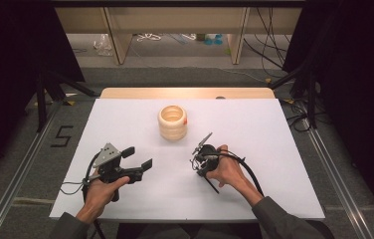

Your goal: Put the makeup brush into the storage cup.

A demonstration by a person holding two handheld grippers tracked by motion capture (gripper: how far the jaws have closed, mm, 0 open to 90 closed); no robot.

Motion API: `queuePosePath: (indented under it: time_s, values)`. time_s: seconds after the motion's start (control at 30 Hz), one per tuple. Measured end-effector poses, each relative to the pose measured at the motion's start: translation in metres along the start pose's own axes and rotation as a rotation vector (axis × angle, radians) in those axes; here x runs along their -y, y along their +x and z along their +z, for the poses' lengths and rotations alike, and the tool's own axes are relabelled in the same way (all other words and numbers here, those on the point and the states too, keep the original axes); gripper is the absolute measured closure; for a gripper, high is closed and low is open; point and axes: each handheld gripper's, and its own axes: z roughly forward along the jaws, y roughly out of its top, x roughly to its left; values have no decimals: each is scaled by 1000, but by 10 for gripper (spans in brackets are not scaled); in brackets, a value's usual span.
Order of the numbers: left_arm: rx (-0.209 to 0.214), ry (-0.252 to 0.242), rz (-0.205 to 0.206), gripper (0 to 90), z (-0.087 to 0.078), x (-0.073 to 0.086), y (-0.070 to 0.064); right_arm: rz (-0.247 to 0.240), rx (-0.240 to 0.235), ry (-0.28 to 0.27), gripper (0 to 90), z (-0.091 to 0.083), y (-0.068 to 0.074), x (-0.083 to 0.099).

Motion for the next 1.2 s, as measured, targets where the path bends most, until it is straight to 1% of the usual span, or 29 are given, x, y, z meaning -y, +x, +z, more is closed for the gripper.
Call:
queuePosePath:
  time_s: [0.13,0.23,0.37,0.5,0.53,0.57,0.63,0.83,0.93,1.03,1.17,1.2]
  values:
    - [0,-4,-6,160,0,0,0,-3,2,2,723,0,1,0]
    - [-2,-1,-5,160,0,0,0,-9,1,-3,763,0,-1,0]
    - [-1,-3,-7,160,0,0,0,-4,-5,-3,794,0,-2,0]
    - [-2,-5,-5,160,0,0,0,6,-16,-9,854,0,-7,1]
    - [-1,-4,-6,160,0,0,0,15,-20,-7,855,0,-7,1]
    - [1,0,-1,160,0,0,0,15,-19,-5,855,1,-7,1]
    - [-3,-3,-6,160,0,0,0,5,-25,-5,856,0,-7,1]
    - [-2,-2,-4,160,-1,0,0,0,-19,-3,856,1,-7,0]
    - [1,-2,-6,160,0,0,0,-14,-11,-4,857,0,-6,0]
    - [-1,-4,-5,160,0,0,0,-18,-15,-4,858,0,-7,0]
    - [1,-3,-6,159,0,0,0,-24,-16,-9,858,-4,-8,0]
    - [1,-4,-6,160,0,-1,0,-14,-15,-17,858,-7,-9,0]
